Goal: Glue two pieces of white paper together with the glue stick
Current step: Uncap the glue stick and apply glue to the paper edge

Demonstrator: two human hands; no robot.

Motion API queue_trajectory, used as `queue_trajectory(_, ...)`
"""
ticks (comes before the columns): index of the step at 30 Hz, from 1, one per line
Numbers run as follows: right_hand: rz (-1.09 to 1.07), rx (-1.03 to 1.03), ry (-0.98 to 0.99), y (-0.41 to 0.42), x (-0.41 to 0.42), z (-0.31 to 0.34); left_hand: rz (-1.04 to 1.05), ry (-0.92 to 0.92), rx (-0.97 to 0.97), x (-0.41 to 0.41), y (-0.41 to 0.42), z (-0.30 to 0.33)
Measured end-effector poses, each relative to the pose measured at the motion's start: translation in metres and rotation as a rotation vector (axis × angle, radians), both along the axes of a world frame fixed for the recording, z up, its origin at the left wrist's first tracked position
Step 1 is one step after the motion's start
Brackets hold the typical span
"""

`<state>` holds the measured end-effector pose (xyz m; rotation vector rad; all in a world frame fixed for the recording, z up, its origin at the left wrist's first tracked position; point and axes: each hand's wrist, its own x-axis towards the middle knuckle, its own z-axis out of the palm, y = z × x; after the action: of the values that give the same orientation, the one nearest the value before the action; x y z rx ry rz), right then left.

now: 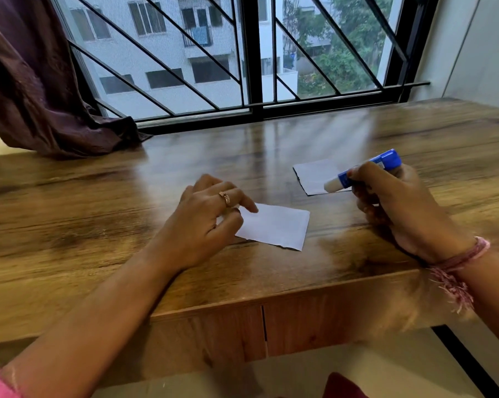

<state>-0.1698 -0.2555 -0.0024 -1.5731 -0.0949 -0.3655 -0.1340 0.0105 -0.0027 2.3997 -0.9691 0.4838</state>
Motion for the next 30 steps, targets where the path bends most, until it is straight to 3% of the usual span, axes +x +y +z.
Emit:
queue_trajectory(5, 0.012, -0.007, 0.006, 0.003, -0.003, 0.003, -0.013, 0.024, 0.180, -0.001, 0.000, 0.001)
queue_trajectory(10, -0.001, 0.001, 0.038, 0.003, -0.003, 0.003, -0.050, -0.085, 0.243, -0.008, -0.004, 0.002)
queue_trajectory(16, 0.004, 0.001, 0.053, 0.003, -0.005, 0.003, -0.056, -0.103, 0.108, -0.011, -0.006, 0.002)
queue_trajectory(19, 0.011, 0.011, 0.056, 0.004, -0.006, 0.004, -0.060, -0.055, 0.001, -0.010, -0.003, 0.004)
queue_trajectory(26, 0.015, 0.004, 0.057, 0.005, -0.005, 0.004, -0.206, 0.163, 0.147, -0.008, 0.000, 0.003)
queue_trajectory(30, 0.013, -0.002, 0.054, 0.006, -0.004, 0.004, -0.201, 0.166, 0.187, -0.009, 0.000, 0.003)
